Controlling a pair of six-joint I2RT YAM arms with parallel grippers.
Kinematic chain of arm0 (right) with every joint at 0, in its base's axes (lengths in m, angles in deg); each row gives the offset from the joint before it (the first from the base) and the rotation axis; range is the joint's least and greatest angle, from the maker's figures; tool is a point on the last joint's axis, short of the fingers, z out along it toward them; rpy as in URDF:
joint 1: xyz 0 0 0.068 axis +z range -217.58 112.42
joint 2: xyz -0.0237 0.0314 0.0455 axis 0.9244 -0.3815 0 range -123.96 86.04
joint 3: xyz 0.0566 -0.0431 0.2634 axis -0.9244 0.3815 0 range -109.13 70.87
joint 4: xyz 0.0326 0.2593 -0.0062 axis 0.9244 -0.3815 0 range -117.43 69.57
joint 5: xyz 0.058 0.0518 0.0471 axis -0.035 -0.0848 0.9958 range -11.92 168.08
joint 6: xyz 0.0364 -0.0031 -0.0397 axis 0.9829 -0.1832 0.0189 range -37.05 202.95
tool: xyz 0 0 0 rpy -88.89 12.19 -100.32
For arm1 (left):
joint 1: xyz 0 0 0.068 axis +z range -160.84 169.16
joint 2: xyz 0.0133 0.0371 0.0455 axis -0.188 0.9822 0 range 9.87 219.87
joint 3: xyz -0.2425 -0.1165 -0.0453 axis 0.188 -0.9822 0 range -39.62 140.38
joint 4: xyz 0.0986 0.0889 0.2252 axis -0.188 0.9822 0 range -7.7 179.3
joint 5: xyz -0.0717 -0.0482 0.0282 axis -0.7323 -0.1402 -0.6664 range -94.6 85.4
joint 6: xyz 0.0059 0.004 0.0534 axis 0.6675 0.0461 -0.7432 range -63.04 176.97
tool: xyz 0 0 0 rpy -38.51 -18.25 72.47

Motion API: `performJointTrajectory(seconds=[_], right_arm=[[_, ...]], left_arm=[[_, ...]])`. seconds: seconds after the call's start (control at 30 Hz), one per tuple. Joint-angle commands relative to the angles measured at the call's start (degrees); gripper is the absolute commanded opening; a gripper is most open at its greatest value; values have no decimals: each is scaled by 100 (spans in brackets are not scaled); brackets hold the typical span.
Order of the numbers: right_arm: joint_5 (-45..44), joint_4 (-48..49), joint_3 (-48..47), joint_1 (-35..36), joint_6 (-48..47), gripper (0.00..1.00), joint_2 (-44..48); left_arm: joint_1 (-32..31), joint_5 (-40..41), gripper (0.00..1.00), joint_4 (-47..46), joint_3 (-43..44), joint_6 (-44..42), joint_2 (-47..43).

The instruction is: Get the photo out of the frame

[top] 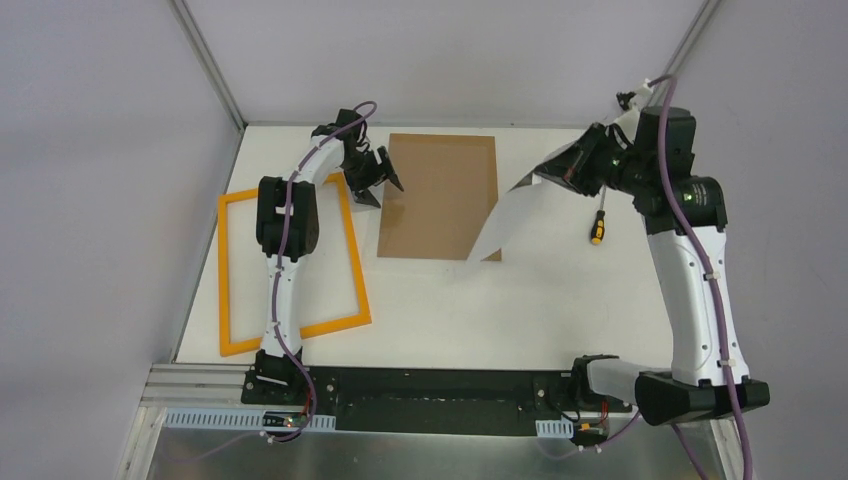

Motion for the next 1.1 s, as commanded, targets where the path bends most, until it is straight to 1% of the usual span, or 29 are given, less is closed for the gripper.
performJointTrajectory(seconds=[0.0, 0.2, 0.3, 0.47, 0.53, 0.6, 0.63, 0.7, 0.77, 0.87, 0.9, 0.93, 1.0, 1.07], right_arm=[[23, 505, -1041, 290, 309, 0, -608], [335, 1630, -1996, 773, 1087, 0, -1548], [448, 1836, -2726, 981, 1347, 0, -2087], [676, 2377, -3664, 1039, 1999, 0, -2779], [680, 2417, -3972, 1043, 2062, 0, -2918], [676, 2510, -3898, 1036, 2094, 0, -2903], [703, 2678, -3652, 1031, 2175, 0, -2829], [710, 3298, -2762, 1014, 2490, 0, -2524], [555, 4145, -1479, 974, 2771, 0, -1949], [284, 4757, 335, 843, 3023, 0, -1225], [290, 5011, 1172, 744, 3135, 0, -1027], [326, 5288, 1783, 619, 3298, 0, -855], [500, 5829, 2888, 356, 3518, 0, -618], [628, 6031, 3747, 110, 3543, 0, -485]], left_arm=[[-87, 81, 77, 15, -114, 138, -682], [103, 202, 79, 42, -297, 278, -1799], [243, 238, 79, 99, -356, 313, -2233], [522, 303, 79, 256, -683, 282, -3124], [595, 340, 79, 328, -874, 243, -3468], [627, 402, 79, 440, -1055, 176, -3791], [646, 449, 79, 494, -1181, 154, -3960], [656, 548, 79, 568, -1393, 129, -4274], [657, 606, 79, 624, -1600, 133, -4632], [656, 604, 79, 727, -1882, 146, -5015], [657, 610, 79, 776, -1959, 139, -5122], [656, 602, 79, 803, -2033, 130, -5229], [654, 560, 79, 848, -2234, 144, -5415], [652, 512, 79, 897, -2476, 178, -5578]])
